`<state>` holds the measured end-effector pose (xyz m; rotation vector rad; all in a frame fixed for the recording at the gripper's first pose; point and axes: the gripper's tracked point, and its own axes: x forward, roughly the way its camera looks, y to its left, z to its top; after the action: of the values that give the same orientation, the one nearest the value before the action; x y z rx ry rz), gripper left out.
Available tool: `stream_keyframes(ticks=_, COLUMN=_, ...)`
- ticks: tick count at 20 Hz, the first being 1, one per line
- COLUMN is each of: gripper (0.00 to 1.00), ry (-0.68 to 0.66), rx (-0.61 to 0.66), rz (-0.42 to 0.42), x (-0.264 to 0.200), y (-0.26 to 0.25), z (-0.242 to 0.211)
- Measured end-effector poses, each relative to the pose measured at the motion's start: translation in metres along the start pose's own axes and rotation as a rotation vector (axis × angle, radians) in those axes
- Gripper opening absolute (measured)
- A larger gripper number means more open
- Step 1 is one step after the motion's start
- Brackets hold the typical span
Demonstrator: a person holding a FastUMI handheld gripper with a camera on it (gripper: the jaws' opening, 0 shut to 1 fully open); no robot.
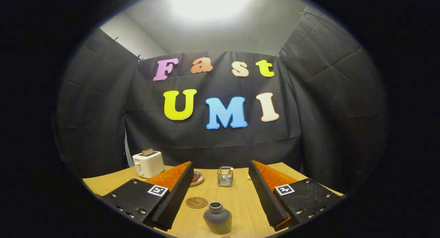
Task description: Take the bottle from table, then pour the juice into the cup, finally place the bottle on the coaster
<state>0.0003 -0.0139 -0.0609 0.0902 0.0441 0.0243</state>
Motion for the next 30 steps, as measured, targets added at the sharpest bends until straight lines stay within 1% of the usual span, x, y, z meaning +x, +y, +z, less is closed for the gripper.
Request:
stream_keyframes(ticks=5, gripper=0.97, ry=0.08, rx=-0.001, rz=0.033, x=0.005, y=0.001, z=-0.042)
stream_keyframes(ticks=7, gripper=0.98, ry=0.115, rx=-0.002, rz=0.06, x=0.004, y=0.006, z=-0.057)
stream_keyframes(ticks=15, gripper=0.98, ry=0.229, rx=-0.044, rz=0.087, x=0.007, y=0.006, z=-0.113)
stream_keyframes(ticks=18, gripper=0.98, ry=0.278, rx=-0.039, rz=0.1, x=0.006, y=0.01, z=-0.134)
stream_keyframes(ticks=22, gripper=0.98, ry=0.341, rx=-0.05, rz=0.105, x=-0.001, y=0.011, z=-0.161)
stream_keyframes(ticks=30, gripper=0.98, ry=0.421, rx=-0.059, rz=0.101, x=-0.008, y=0.008, z=-0.197)
